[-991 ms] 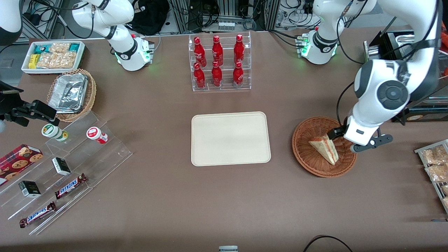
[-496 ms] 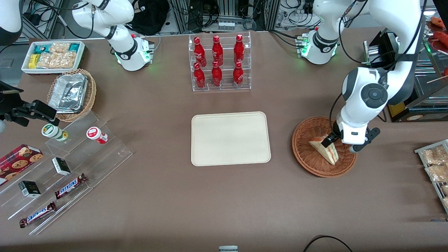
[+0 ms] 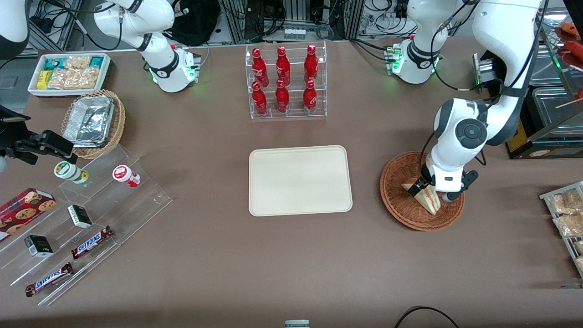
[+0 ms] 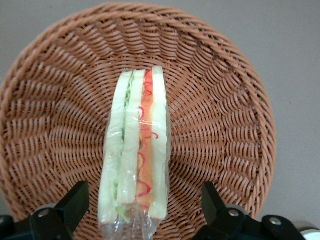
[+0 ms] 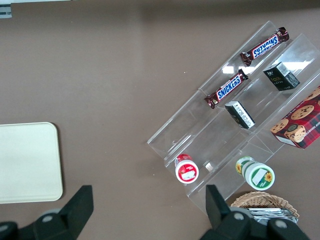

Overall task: Place sandwich from basket to tray
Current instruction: 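Lower the left gripper and close it on the wrapped sandwich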

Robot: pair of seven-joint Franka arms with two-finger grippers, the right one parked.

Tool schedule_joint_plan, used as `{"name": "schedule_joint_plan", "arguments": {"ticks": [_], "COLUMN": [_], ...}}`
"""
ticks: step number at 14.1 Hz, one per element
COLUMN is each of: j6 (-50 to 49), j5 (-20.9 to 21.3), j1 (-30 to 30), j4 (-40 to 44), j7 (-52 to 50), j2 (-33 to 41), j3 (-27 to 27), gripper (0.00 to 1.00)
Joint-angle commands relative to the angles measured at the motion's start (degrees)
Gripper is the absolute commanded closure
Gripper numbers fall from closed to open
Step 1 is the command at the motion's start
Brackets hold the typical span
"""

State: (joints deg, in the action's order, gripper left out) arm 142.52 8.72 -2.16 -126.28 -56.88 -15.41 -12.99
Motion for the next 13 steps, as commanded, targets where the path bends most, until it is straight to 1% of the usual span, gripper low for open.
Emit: {"name": "schedule_joint_plan", "arguments": {"ticks": [1, 3, 4, 5, 7, 10, 13], "j6": [1.36, 0.75, 0.57, -0.13, -5.81, -20.65, -27.63], "j5": [0.95, 1.04, 1.04, 1.04, 1.04, 1.04, 0.86], "j1": [-0.66, -0.74, -0.83, -1.27, -1.18, -0.13, 5.12], "j4": [0.15, 0.33, 0.42, 0.85, 4.0, 13.13, 20.08], "j7": [-0.42, 3.68, 5.54, 5.99, 6.08, 6.17, 6.09], "j2": [-1.02, -1.02, -0.76, -0.32, 0.56, 1.26, 1.09], "j3": [-0.54, -0.45, -0.28, -0.28, -0.28, -0.63, -1.16], "gripper": [0.4, 0.79, 0.86, 0.86, 0.87, 0.87, 0.87]}}
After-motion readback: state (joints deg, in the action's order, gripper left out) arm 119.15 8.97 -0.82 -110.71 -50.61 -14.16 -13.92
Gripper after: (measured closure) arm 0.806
